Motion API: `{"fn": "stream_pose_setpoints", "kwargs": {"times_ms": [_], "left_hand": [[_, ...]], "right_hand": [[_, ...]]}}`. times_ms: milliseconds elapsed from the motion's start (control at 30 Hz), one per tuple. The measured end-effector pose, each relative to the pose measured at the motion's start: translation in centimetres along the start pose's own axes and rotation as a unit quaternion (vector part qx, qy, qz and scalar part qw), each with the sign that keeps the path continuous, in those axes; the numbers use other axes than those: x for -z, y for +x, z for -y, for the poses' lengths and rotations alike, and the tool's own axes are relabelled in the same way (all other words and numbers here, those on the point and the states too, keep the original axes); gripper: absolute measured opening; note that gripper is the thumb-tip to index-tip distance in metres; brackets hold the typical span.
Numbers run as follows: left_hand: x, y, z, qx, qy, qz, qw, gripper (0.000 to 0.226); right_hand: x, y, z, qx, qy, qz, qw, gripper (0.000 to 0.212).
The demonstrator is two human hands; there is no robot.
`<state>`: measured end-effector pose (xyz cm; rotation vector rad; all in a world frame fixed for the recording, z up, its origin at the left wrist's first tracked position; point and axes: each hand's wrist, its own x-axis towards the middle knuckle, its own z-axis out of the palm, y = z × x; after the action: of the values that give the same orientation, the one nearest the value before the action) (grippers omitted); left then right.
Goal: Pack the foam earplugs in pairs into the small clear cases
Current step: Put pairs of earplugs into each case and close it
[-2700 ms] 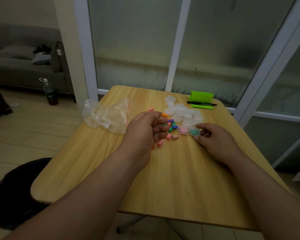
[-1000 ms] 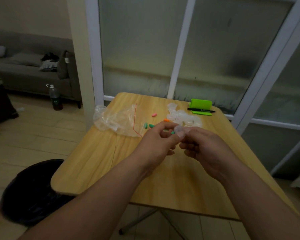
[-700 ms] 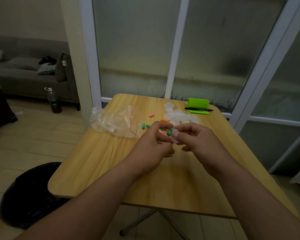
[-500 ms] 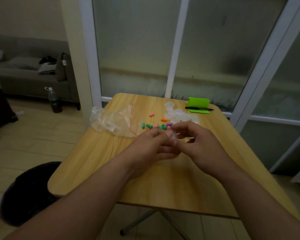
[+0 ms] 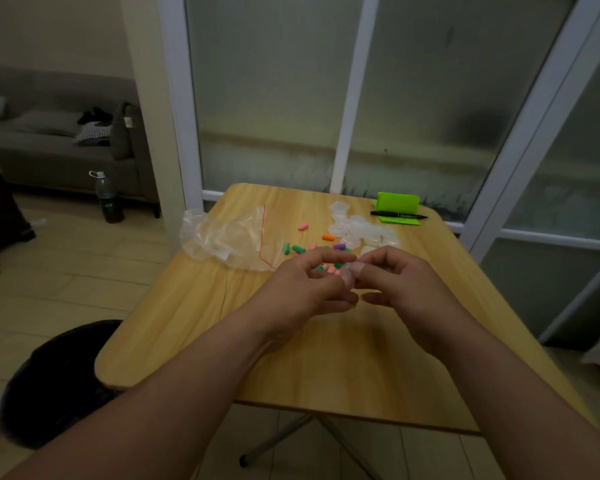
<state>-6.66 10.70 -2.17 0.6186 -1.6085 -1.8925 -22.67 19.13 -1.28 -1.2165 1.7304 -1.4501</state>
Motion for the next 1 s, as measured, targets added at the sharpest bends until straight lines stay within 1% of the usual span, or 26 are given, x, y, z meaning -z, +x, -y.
{"fn": "stream_pose_setpoints", "kwargs": {"times_ms": [133, 433, 700, 800, 900, 933, 1000], "left_hand": [[0.08, -0.05, -0.05, 0.0, 0.007, 0.005, 1.0, 0.031], [0.33, 0.09, 0.1, 0.016, -0.028, -0.006, 0.999, 0.028], [0.49, -0.04, 0.08, 0.024, -0.023, -0.006, 0.999, 0.025], [0.68, 0.12, -0.03, 0.028, -0.047, -0.013, 0.998, 0.022], [0.86, 0.24, -0.21, 0.033, -0.075, -0.023, 0.996, 0.022], [0.85, 0.25, -0.22, 0.035, -0.086, -0.027, 0.995, 0.022], [0.79, 0.28, -0.08, 0.04, -0.106, -0.038, 0.993, 0.024]], "right_hand": [[-0.15, -0.09, 0.05, -0.004, -0.01, 0.002, 1.0, 0.018], [-0.87, 0.1, 0.17, 0.021, -0.033, -0.019, 0.999, 0.012], [-0.95, 0.36, -0.23, 0.026, -0.037, -0.018, 0.999, 0.009], [-0.78, 0.47, -0.29, 0.012, -0.012, -0.026, 1.0, 0.006], [-0.43, 0.58, -0.35, -0.007, 0.024, -0.039, 0.999, 0.008], [-0.38, 0.54, -0.32, -0.006, 0.021, -0.048, 0.999, 0.009], [-0.47, 0.49, -0.51, 0.013, -0.028, -0.074, 0.997, 0.011]]}}
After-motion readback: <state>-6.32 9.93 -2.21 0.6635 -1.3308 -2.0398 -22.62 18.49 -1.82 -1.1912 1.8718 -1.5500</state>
